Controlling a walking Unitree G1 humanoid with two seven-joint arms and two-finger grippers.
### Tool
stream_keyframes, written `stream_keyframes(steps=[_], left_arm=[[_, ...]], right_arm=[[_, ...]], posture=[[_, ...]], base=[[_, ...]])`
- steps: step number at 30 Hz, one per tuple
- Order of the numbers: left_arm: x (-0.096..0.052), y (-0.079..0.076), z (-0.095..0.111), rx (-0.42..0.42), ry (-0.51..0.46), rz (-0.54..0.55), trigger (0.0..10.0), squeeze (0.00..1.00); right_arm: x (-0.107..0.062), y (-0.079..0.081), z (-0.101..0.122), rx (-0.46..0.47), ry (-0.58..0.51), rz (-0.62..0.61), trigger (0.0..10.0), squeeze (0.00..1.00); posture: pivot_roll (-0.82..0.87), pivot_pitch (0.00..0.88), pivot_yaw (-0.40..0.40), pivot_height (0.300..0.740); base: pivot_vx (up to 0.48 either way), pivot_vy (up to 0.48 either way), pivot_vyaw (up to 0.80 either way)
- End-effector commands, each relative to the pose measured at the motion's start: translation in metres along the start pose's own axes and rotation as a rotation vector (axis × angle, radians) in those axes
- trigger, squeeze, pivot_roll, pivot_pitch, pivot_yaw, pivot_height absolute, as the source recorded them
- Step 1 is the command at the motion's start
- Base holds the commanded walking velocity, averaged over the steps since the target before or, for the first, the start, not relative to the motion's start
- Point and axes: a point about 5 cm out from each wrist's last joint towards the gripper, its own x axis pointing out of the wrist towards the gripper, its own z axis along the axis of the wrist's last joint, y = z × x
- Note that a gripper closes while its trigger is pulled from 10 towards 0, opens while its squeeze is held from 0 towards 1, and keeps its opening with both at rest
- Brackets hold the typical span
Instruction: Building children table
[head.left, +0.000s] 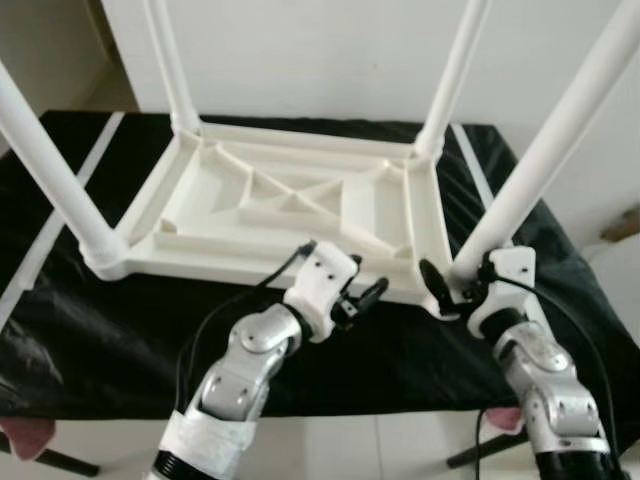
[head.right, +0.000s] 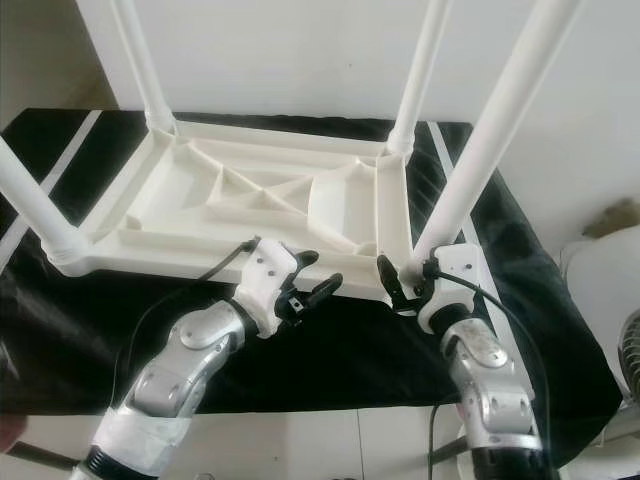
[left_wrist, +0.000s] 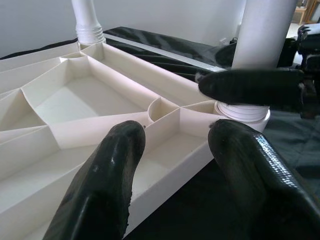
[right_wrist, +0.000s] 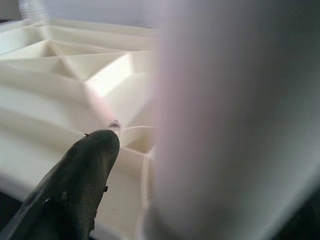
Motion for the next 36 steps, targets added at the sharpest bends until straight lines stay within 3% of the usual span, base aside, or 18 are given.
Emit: stream_keyframes(steps=[1, 2, 3, 4, 5, 7, 8, 9, 24, 25, 30, 32, 36], left_arm=[[0.000, -0.001, 0.000, -0.009, 0.005, 0.010, 10.0, 0.00], [0.000, -0.001, 0.000, -0.009, 0.005, 0.010, 10.0, 0.00], [0.000, -0.001, 0.000, -0.010, 0.005, 0.009, 10.0, 0.00], [0.000, -0.001, 0.000, -0.010, 0.005, 0.008, 10.0, 0.00], [0.000, -0.001, 0.000, -0.010, 0.005, 0.007, 10.0, 0.00], [0.000, -0.001, 0.000, -0.011, 0.005, 0.008, 10.0, 0.00], [0.000, -0.001, 0.000, -0.011, 0.005, 0.008, 10.0, 0.00], [0.000, -0.001, 0.000, -0.011, 0.004, 0.010, 10.0, 0.00], [-0.002, 0.002, 0.001, -0.007, 0.003, 0.014, 10.0, 0.00], [-0.001, 0.002, 0.001, -0.007, 0.003, 0.012, 10.0, 0.00], [-0.002, 0.002, 0.001, -0.007, 0.005, 0.008, 10.0, 0.00], [-0.002, 0.002, 0.001, -0.006, 0.007, 0.006, 10.0, 0.00], [-0.002, 0.002, 0.001, -0.006, 0.008, 0.005, 10.0, 0.00]], right_arm=[[0.000, 0.001, -0.004, -0.041, 0.022, 0.052, 10.0, 0.00], [0.000, 0.001, -0.004, -0.041, 0.022, 0.052, 10.0, 0.00], [0.000, 0.002, -0.004, -0.059, 0.028, 0.086, 9.1, 0.00], [0.000, 0.002, -0.004, -0.072, 0.033, 0.110, 7.9, 0.00], [0.000, 0.001, -0.004, -0.084, 0.038, 0.124, 5.2, 0.00], [0.000, -0.001, -0.004, -0.119, 0.040, 0.137, 2.5, 0.00], [0.000, -0.001, -0.004, -0.119, 0.040, 0.137, 2.5, 0.00], [0.000, -0.003, -0.005, -0.127, 0.042, 0.136, 0.0, 0.00], [-0.004, -0.010, -0.012, -0.091, 0.048, 0.072, 0.0, 0.00], [-0.003, -0.009, -0.013, -0.078, 0.053, 0.038, 10.0, 0.00], [-0.002, -0.001, -0.015, -0.045, 0.062, -0.048, 10.0, 0.00], [-0.002, 0.007, -0.016, 0.030, 0.066, -0.211, 10.0, 0.00], [-0.002, 0.012, -0.016, 0.048, 0.069, -0.299, 10.0, 0.00]], posture=[[-0.11, 0.118, -0.046, 0.740], [-0.11, 0.118, -0.046, 0.740], [-0.11, 0.121, -0.044, 0.740], [-0.11, 0.122, -0.045, 0.740], [-0.11, 0.123, -0.045, 0.740], [-0.11, 0.126, -0.045, 0.740], [-0.11, 0.126, -0.045, 0.740], [-0.11, 0.127, -0.046, 0.740], [-0.11, 0.124, -0.031, 0.740], [-0.11, 0.125, -0.028, 0.740], [-0.11, 0.126, -0.024, 0.740], [-0.11, 0.129, -0.020, 0.740], [-0.11, 0.128, -0.019, 0.740]], base=[[0.000, 0.000, 0.00], [0.000, 0.000, 0.00], [0.000, 0.000, 0.00], [0.000, 0.000, 0.00], [0.000, 0.000, 0.00], [0.000, 0.000, 0.00], [0.000, 0.000, 0.00], [0.000, 0.000, 0.00], [0.000, 0.000, 0.00], [0.000, 0.000, 0.00], [0.000, 0.000, 0.00], [0.000, 0.000, 0.00], [0.000, 0.000, 0.00]])
